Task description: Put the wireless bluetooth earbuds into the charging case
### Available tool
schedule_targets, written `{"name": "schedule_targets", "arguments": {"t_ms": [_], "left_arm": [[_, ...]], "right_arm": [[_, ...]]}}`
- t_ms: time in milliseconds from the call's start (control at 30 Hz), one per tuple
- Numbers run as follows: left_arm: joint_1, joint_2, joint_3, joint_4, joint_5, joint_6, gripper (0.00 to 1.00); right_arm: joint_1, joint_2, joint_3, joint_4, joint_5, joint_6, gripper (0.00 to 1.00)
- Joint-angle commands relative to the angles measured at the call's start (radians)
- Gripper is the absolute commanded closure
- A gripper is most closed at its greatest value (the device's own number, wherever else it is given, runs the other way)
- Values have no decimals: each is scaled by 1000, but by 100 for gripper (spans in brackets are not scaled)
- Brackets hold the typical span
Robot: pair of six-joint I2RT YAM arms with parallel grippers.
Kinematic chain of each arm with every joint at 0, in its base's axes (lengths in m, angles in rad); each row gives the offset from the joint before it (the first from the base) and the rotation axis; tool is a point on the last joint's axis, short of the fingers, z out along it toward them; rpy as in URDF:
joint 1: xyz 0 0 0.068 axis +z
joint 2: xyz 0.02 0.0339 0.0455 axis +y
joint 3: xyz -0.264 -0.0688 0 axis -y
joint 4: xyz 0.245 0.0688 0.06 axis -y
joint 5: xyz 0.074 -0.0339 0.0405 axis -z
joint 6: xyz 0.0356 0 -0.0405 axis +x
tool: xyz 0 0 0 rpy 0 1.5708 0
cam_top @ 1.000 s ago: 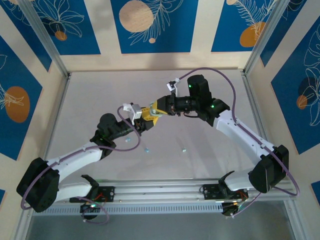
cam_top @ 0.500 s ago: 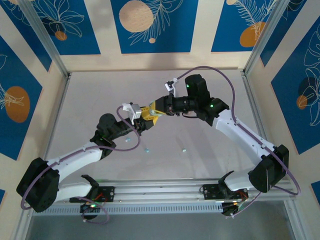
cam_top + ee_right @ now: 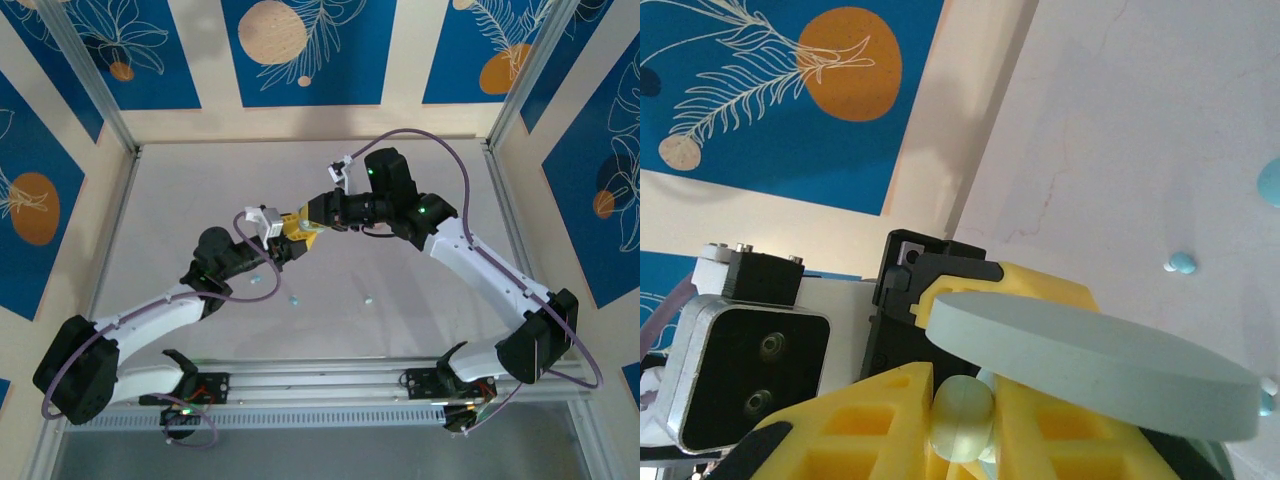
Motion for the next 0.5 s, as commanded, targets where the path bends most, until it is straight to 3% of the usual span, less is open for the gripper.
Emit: {"name": "schedule_targets", "arguments": {"t_ms": [0,467], "left_arm": [[-9,-29,23,65,12,1,73],[-10,-31,24,60,16,-1,73]], "right_arm": [[10,7,23,-70,40,-34,76],[13,3,44,-103,64,-50,71]]}}
